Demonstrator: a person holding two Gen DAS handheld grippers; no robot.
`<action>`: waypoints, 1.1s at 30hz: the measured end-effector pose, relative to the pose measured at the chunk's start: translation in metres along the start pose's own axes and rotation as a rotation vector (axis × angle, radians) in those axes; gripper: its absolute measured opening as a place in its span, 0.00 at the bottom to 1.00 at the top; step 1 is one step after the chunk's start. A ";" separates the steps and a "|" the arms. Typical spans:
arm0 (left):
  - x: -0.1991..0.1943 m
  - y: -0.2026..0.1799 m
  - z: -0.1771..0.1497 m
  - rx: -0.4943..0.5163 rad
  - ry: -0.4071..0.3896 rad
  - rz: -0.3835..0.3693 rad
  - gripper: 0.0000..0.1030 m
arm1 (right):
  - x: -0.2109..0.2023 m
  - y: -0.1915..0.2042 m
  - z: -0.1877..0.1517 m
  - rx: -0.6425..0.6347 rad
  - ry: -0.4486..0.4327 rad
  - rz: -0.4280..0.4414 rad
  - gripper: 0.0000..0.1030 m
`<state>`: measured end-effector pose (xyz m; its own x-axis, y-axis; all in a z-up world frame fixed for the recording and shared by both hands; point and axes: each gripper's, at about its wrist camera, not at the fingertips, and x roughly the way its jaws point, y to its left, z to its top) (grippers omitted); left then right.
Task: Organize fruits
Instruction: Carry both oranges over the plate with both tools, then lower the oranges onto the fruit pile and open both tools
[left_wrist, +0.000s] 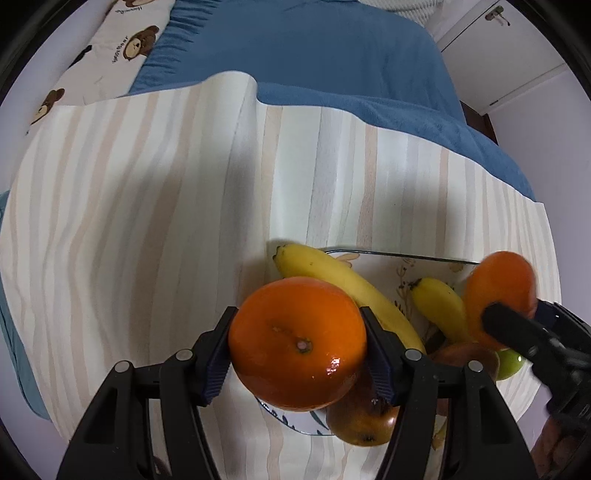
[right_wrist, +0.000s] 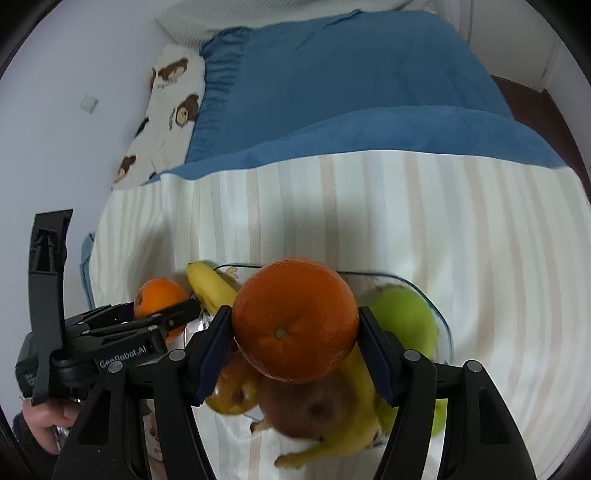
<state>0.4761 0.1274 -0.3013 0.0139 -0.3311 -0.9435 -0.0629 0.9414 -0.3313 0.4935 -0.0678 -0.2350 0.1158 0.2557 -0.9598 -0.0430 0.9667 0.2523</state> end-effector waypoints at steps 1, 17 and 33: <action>0.002 0.001 0.001 -0.002 0.005 -0.008 0.60 | 0.006 0.003 0.001 -0.014 0.019 0.004 0.67; 0.023 0.020 0.001 -0.069 0.104 -0.106 0.60 | 0.052 0.042 0.001 -0.219 0.174 -0.083 0.68; 0.024 0.028 0.005 -0.097 0.119 -0.111 0.60 | 0.055 0.027 0.009 -0.156 0.165 -0.079 0.73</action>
<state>0.4797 0.1463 -0.3333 -0.0920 -0.4430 -0.8918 -0.1637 0.8901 -0.4253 0.5080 -0.0274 -0.2796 -0.0383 0.1620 -0.9860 -0.1941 0.9668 0.1664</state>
